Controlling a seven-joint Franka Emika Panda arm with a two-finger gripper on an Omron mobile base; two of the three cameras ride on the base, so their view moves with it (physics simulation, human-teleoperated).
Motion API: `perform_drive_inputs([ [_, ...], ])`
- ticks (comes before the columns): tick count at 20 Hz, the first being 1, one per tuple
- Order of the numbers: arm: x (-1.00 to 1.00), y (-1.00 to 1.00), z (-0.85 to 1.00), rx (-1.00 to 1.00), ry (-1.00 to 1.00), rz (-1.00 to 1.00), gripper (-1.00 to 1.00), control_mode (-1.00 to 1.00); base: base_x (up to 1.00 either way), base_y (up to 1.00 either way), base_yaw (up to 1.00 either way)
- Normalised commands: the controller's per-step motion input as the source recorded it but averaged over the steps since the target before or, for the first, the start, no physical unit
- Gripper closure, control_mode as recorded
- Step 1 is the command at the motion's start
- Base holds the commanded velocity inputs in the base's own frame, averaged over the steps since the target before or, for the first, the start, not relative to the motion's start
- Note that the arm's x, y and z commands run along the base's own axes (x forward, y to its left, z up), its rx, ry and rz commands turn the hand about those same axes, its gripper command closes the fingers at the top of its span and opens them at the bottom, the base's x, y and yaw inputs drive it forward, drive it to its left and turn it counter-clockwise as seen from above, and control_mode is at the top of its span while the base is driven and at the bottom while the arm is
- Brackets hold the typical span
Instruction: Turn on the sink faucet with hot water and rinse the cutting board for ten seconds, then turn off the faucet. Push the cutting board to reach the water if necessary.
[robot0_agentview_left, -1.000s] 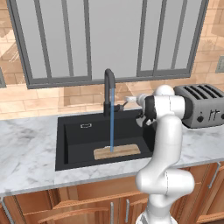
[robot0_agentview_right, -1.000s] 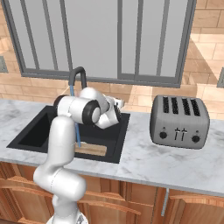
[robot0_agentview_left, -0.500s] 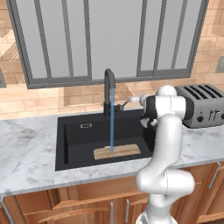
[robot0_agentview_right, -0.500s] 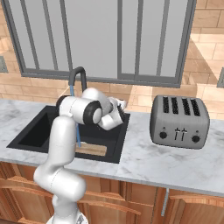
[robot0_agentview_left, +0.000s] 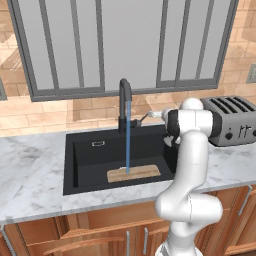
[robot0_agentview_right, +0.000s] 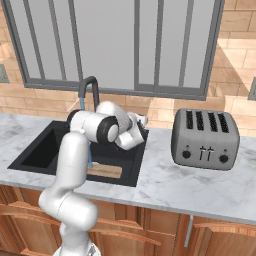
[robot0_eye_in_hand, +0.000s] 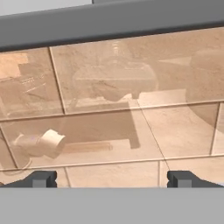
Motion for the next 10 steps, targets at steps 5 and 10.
perform_drive_inputs([
  [5,0.00,-0.01,-0.20,0.00,0.00,0.00,-1.00,-1.00,0.00,0.00,0.00],
  [10,0.00,0.00,-0.16,0.00,-0.01,0.00,-1.00,-1.00,0.00,0.00,0.00],
])
